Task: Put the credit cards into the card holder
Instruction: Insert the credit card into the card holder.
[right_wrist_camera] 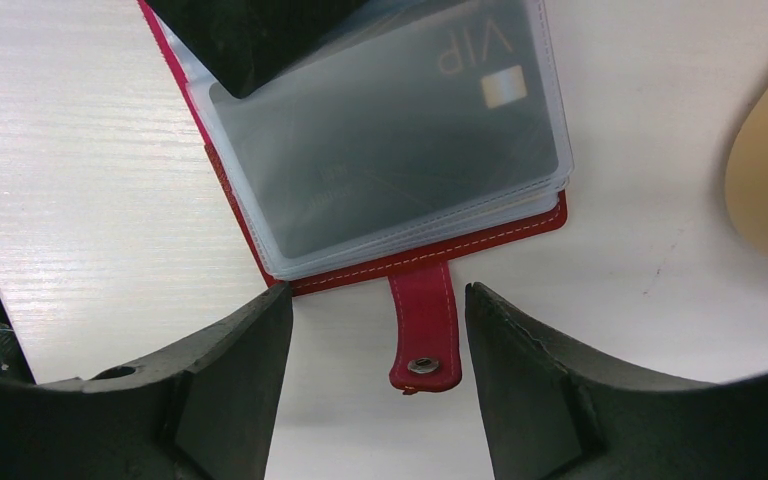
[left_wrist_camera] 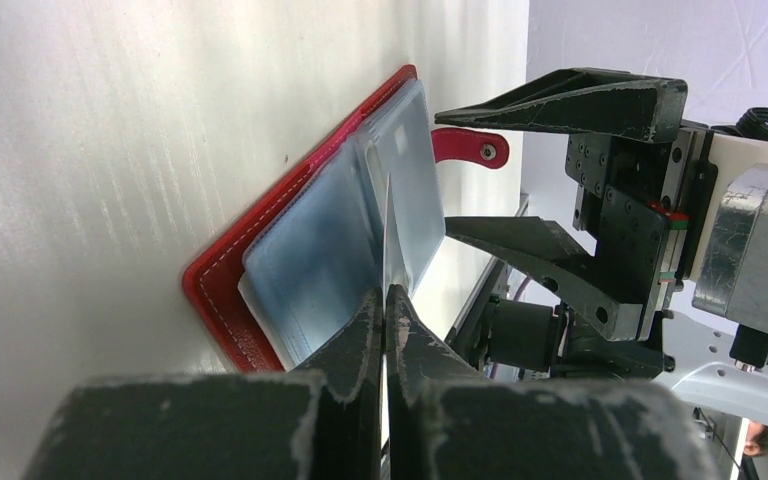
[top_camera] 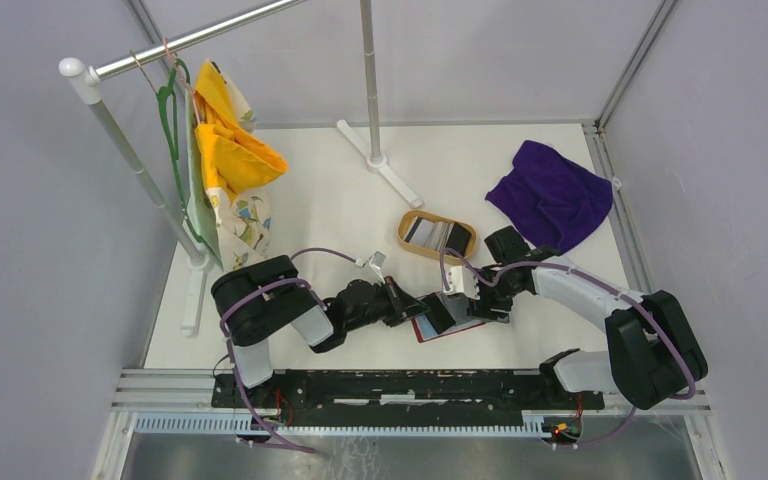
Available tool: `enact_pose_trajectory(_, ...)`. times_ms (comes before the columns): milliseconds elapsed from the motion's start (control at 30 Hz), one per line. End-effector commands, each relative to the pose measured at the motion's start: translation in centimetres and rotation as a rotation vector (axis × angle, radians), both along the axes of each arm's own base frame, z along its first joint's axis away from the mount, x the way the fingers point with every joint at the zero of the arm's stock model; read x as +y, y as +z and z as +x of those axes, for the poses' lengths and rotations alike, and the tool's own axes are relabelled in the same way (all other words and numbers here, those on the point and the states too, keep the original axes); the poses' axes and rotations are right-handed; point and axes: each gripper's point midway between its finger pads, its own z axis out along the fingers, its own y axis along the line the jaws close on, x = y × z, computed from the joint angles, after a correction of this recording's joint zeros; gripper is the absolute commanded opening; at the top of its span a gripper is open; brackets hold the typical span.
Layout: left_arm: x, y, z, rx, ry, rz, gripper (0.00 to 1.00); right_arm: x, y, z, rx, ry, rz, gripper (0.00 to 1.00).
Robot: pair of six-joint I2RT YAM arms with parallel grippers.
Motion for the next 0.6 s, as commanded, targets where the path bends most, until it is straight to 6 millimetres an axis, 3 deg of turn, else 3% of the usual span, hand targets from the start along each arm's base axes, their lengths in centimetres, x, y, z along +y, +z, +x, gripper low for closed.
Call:
enact_pose_trajectory(0,-0.6,0.6,0.6,-0.025,0.024,-0.011,0.02,-0.6,-0.5,-0.4,0.019,0.008,-0.029,0.7)
enact_pose_trajectory(567,0.5,0.6,1.6,-0.068,0.077,0.066,0.02,-0.6,-0.5,-0.5,0.024,0.01,-0.028,0.7)
